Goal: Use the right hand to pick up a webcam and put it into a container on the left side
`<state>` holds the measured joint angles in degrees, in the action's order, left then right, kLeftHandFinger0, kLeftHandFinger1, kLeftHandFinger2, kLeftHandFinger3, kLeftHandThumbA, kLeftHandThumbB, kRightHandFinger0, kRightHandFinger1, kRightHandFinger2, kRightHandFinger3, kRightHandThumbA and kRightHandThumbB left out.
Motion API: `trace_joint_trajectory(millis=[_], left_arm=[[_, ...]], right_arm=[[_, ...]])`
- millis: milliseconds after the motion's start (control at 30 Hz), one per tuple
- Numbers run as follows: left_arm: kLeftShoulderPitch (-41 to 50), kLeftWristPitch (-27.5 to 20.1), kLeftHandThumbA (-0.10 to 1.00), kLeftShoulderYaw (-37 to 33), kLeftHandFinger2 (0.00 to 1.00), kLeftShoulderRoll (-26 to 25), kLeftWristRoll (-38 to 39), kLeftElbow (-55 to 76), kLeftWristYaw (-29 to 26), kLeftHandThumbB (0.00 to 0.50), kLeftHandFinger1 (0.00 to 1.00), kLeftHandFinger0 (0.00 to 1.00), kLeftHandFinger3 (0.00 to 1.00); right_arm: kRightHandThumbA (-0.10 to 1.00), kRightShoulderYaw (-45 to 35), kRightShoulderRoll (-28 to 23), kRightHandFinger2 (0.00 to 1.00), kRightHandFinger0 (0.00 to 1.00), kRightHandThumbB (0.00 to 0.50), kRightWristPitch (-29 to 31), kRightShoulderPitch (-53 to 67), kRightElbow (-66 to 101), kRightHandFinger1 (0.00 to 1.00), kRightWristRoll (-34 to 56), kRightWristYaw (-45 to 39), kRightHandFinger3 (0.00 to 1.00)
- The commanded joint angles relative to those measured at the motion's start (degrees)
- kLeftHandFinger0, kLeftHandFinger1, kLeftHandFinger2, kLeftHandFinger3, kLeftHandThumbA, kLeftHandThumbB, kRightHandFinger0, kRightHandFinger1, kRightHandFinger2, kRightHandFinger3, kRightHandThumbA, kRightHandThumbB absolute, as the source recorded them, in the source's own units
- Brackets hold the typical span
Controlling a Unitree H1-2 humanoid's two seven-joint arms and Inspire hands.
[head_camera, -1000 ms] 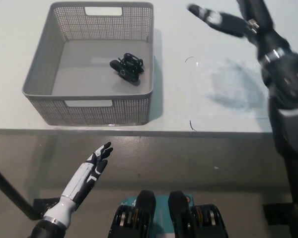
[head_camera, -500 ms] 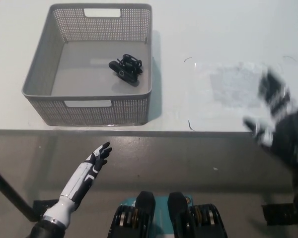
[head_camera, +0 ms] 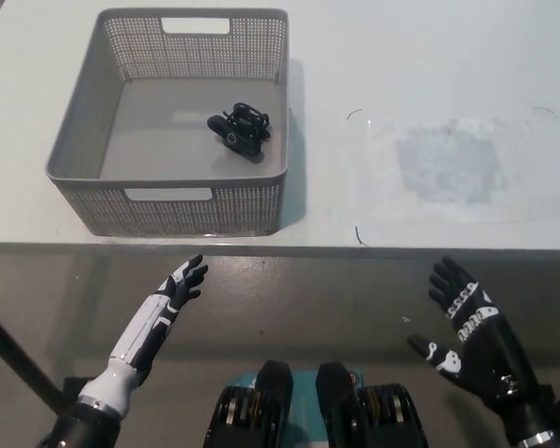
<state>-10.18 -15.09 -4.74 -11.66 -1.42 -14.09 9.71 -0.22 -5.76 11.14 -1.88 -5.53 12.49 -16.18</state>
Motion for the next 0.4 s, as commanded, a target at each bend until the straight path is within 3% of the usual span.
trace_joint_trajectory(millis=[0, 200, 367], left_arm=[[-2.2, -1.3, 1.0, 1.1, 1.0, 0.0, 1.7, 0.4, 0.4, 0.387, 1.0, 1.0, 1.0], [-2.6, -1.5, 1.0, 1.2, 1.0, 0.2, 2.0, 0.2, 0.6, 0.375, 1.0, 1.0, 1.0], [-2.4, -2.2, 1.0, 1.4, 1.0, 0.3, 2.5, -0.6, 0.9, 0.385, 1.0, 1.0, 1.0]], right_arm=[[1.0, 0.3, -0.8, 1.0, 1.0, 0.246, 6.0, -2.5, -2.5, 1.0, -0.6, -1.3, 1.0], [1.0, 0.7, -1.0, 1.0, 1.0, 0.266, 5.7, -4.1, -4.4, 1.0, -2.3, -0.4, 1.0], [1.0, 0.7, -1.2, 1.0, 1.0, 0.248, 5.4, -4.8, -5.4, 1.0, -2.2, -0.5, 1.0]])
